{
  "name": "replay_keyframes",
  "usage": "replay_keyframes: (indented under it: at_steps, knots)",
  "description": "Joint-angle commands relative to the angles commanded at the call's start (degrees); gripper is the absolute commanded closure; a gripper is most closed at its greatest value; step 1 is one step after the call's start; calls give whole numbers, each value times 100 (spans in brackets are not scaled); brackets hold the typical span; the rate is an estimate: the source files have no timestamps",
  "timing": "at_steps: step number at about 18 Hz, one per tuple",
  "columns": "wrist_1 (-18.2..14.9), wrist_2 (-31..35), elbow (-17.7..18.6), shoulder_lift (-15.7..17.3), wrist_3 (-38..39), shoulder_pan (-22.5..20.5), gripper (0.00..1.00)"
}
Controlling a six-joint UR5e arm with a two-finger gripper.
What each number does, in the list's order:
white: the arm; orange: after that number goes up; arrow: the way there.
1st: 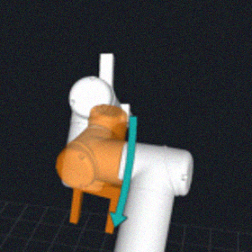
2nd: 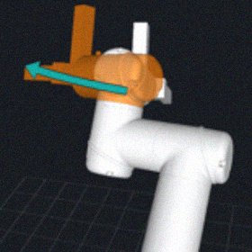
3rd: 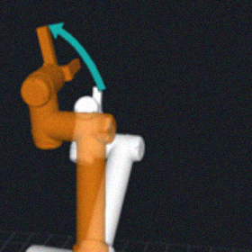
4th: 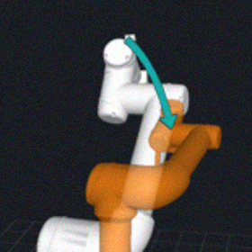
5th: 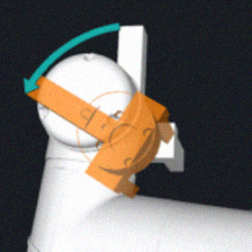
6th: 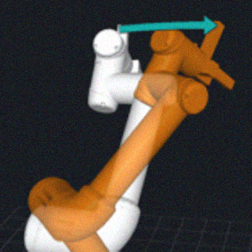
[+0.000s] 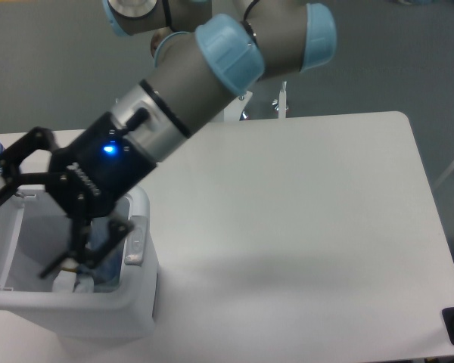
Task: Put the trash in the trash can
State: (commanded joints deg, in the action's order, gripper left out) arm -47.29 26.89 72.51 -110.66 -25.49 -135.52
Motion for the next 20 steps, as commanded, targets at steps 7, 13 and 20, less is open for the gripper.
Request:
replay_keyframes:
  at_steps: [7, 13, 20]
  knots:
    - [0, 0, -17, -8, -202, -755, 0]
    - [9, 26, 18, -438, -746, -1564, 0]
    - [-18, 464, 211, -870, -1774, -2171, 0]
